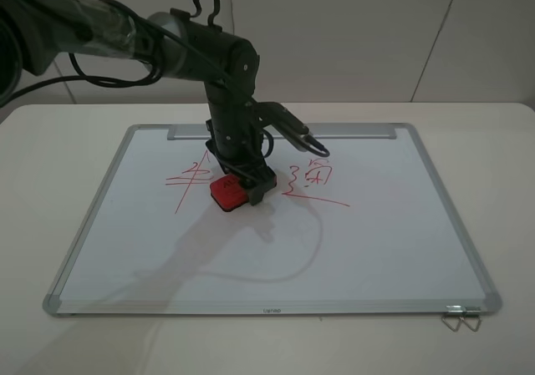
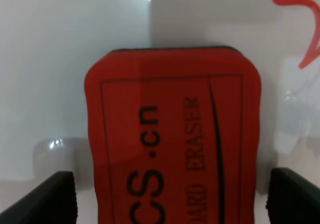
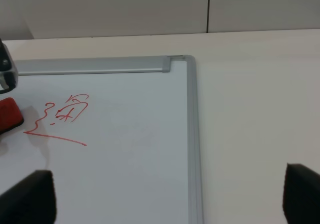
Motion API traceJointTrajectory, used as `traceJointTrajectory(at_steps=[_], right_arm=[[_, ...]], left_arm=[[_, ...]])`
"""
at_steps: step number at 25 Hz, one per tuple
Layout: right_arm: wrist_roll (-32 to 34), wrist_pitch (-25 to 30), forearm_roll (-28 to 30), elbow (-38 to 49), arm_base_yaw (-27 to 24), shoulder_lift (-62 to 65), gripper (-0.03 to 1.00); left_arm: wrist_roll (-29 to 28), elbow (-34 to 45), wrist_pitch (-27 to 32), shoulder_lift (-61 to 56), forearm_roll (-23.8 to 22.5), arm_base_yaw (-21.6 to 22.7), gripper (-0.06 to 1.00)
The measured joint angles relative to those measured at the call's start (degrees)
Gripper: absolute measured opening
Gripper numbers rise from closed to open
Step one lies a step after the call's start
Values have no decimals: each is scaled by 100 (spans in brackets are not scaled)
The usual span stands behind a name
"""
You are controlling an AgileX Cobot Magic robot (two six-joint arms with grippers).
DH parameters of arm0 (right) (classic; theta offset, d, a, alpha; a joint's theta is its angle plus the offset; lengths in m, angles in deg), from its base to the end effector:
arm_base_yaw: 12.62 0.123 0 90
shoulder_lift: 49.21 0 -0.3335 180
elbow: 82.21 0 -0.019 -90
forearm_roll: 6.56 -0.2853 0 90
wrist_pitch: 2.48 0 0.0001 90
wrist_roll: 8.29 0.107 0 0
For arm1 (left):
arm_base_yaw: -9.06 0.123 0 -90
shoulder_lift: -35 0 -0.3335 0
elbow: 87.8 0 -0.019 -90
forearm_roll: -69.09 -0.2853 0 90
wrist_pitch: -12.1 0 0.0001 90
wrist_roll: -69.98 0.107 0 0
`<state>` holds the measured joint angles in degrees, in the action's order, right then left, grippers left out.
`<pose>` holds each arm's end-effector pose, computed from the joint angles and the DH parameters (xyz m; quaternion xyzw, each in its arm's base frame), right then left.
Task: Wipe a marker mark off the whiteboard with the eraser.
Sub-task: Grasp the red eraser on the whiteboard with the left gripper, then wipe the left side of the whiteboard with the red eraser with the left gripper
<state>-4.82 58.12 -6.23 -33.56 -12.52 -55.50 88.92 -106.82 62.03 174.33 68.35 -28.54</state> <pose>-0.0124 -0.0006 0.2928 0.0250 0.8455 0.0137 0.5331 0.4181 -0.3206 0.1073 0.4752 0.8758 -0.0086 0.0848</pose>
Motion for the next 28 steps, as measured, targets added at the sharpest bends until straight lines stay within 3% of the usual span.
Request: traceJointTrajectory(at_steps=[6, 10, 28], right_arm=[[0, 0, -33, 0, 0, 0, 83], [0, 0, -33, 0, 0, 0, 83], [0, 0, -33, 0, 0, 0, 83]], left_arm=[[0, 5, -7, 38, 0, 0, 74], [0, 5, -11, 38, 0, 0, 57], [-78, -15, 1, 38, 11, 0, 57]])
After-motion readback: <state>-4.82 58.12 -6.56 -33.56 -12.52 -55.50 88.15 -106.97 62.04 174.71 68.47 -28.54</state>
